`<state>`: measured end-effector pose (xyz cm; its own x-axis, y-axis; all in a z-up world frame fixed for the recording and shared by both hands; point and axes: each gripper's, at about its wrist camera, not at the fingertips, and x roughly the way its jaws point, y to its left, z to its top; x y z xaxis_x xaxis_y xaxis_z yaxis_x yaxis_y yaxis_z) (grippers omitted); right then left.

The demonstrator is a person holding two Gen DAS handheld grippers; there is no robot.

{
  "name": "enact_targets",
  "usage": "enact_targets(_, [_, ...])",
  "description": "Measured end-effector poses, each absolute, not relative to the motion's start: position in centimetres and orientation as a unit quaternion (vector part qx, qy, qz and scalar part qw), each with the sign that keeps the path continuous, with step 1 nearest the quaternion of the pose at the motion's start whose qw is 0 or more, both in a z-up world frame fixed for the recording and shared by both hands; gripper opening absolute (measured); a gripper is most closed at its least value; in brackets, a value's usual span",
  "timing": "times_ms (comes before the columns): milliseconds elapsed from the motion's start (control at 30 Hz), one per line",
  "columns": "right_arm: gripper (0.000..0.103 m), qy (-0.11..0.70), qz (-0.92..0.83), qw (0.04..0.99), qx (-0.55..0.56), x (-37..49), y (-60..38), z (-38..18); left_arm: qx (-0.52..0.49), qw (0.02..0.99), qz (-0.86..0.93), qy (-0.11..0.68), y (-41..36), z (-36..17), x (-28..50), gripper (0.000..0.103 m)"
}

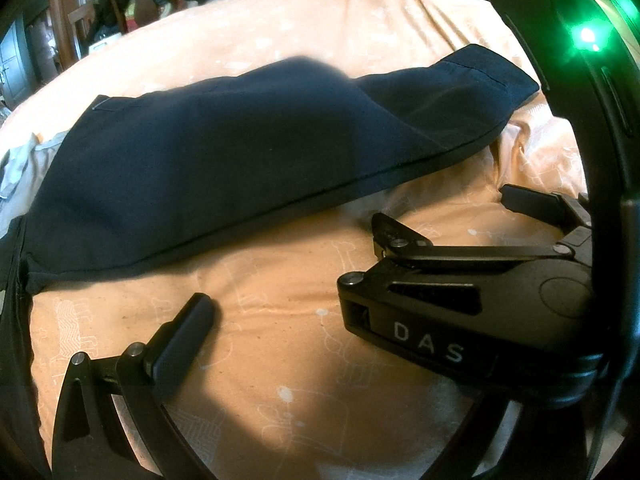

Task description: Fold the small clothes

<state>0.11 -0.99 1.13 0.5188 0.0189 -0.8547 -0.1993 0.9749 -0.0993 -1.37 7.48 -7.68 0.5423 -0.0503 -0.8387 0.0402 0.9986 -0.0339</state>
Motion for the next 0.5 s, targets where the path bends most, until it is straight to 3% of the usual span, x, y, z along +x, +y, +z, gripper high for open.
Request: enact_targets(500, [0.103,0.487,0.063,0.866,-0.092,0.5,-1.0,0.9,0.003,0.865,-0.044,0.499,7.5,-7.6,-0.4,0.103])
